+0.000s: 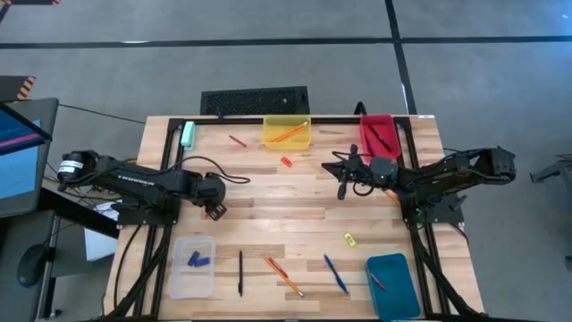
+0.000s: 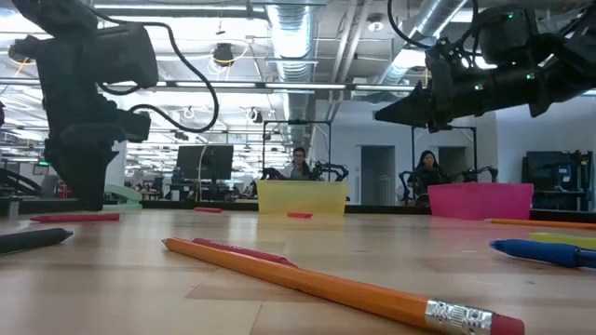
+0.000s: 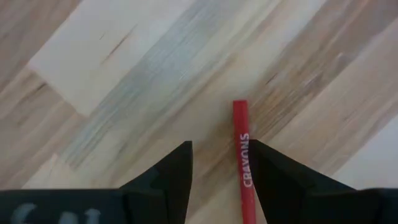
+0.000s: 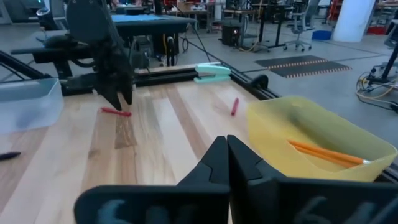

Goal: Sort crayons/erasers/pens/pencils in bins
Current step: Put the red crayon into the blue bin

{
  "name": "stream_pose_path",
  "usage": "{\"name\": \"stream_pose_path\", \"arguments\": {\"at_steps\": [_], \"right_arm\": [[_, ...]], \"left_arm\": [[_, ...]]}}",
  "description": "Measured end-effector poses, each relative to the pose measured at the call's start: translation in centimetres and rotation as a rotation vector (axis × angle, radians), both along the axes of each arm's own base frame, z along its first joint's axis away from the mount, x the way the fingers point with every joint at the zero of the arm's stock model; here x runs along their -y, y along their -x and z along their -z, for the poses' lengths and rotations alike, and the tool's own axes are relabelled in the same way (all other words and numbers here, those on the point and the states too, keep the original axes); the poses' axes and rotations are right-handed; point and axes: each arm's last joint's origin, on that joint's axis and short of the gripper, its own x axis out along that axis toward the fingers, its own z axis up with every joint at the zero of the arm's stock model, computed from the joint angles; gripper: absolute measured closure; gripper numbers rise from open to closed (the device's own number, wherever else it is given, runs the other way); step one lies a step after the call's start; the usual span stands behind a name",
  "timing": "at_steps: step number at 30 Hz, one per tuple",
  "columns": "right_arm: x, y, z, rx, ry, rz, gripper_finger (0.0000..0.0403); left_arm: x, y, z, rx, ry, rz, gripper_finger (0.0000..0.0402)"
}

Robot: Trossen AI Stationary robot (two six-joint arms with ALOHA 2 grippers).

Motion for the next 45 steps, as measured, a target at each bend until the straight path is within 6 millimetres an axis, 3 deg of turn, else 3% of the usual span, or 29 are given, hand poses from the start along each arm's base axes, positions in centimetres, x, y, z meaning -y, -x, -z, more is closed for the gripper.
{"name": "stream_pose_path", "arguments": {"at_steps": [13,24,31,38,45], "right_arm": [[-0.1,-0.2,-0.2,0.002,-0.002,-0.027,0.0399],[-0.1,-0.2,-0.2,0.000,-0.002,-0.027,0.0396],[-0.1,-0.2,-0.2,-0.001,-0.003,-0.027,0.0399],[-0.1,-0.2,0.1,-0.027,-0.017,-0.026,0.0398],[0.0,-0.4,1.0,-0.054,-0.084,-0.026,0.0398]], "left_arm": [[-0.6,0.3,1.4,0.046,0.051,0.010,0.0286],[-0.6,0.5,1.6,0.027,0.064,0.072,0.0380],[-0.6,0.0,0.9,0.058,0.069,0.088,0.0389],[-0.7,-1.2,-0.8,0.267,0.047,0.068,0.0392],[-1.1,-3.2,-3.0,0.582,-0.063,0.029,0.0391]]}}
